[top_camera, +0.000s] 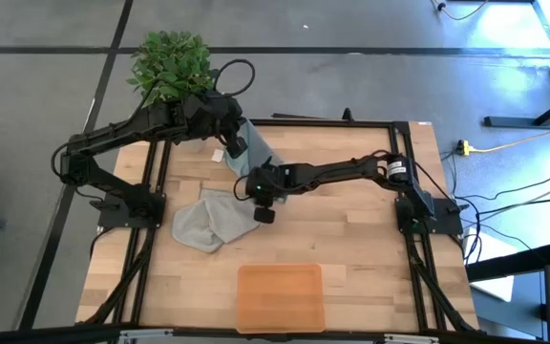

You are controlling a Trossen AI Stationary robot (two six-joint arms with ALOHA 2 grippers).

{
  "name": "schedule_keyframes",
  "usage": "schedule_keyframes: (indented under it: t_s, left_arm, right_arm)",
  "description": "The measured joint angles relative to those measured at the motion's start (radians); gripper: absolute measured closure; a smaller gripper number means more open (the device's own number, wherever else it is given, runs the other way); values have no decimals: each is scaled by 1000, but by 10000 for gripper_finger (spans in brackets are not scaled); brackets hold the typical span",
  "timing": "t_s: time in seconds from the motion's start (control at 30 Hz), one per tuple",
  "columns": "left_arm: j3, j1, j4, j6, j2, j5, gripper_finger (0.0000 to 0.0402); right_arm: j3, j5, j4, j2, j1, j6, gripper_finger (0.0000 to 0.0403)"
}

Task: Roll microfiber towels into tight, uniform cylinder then place into a basket
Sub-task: Fold the blue towel

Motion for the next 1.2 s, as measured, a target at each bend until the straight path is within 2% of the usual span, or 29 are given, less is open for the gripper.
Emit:
schedule_keyframes:
  t_s: [0.07, 0.2, 0.4, 0.5, 0.67, 0.87, 1.03, 1.1, 1.2]
  left_arm:
    - [0, 4, -2, 0, 0, 0, 402]
    - [0, 5, -19, 0, 0, 0, 402]
    - [0, 5, -25, 1, 0, 0, 402]
    - [0, 5, -25, 1, 0, 1, 402]
    - [0, 5, -25, 2, 0, 1, 402]
    - [0, 5, -25, 34, 0, 1, 402]
    - [0, 5, -25, 52, 0, 6, 402]
    - [0, 5, -25, 52, 0, 6, 402]
    - [0, 5, -27, 52, 0, 6, 402]
  right_arm:
    - [0, 11, 7, 0, 8, 55, 305]
    - [0, 134, 11, 6, 19, 238, 277]
    - [-1, 265, 119, 6, 26, 357, 266]
    - [-1, 271, 162, 6, 42, 295, 265]
    - [-1, 272, 117, 6, 94, 244, 265]
    - [-31, 400, 68, 6, 123, -5, 265]
    - [-154, 259, 137, 6, 121, -59, 265]
    - [-199, 257, 201, 6, 121, -97, 265]
    - [-225, 321, 262, 8, 119, -135, 265]
